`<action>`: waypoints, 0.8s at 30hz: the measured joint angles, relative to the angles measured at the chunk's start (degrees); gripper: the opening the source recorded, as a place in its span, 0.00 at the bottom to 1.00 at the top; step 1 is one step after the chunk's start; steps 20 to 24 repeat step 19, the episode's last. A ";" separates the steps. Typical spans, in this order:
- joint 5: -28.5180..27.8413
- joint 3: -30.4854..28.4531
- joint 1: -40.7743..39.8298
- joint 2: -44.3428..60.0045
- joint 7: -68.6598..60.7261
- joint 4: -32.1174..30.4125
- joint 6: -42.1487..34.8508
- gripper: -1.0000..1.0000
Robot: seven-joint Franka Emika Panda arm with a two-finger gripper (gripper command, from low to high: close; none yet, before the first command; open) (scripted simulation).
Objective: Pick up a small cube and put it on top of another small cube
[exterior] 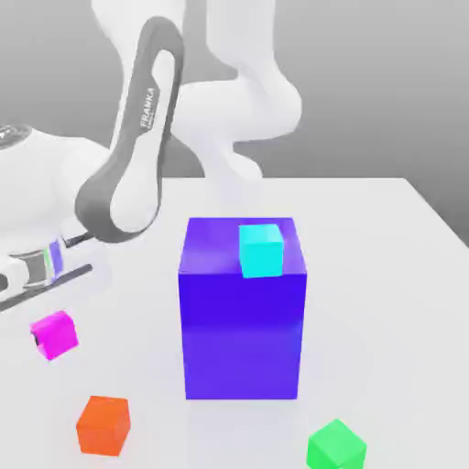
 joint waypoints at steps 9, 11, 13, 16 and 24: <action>-8.39 11.46 13.90 -0.95 -6.83 6.42 -5.58 0.00; -6.62 14.42 16.68 -1.38 -4.89 6.04 -3.77 0.00; -2.46 18.69 18.43 1.24 -4.51 6.45 0.36 0.00; 3.05 23.50 17.40 6.96 -6.66 7.20 6.06 1.00; 3.05 23.50 17.40 6.96 -6.66 7.20 6.06 1.00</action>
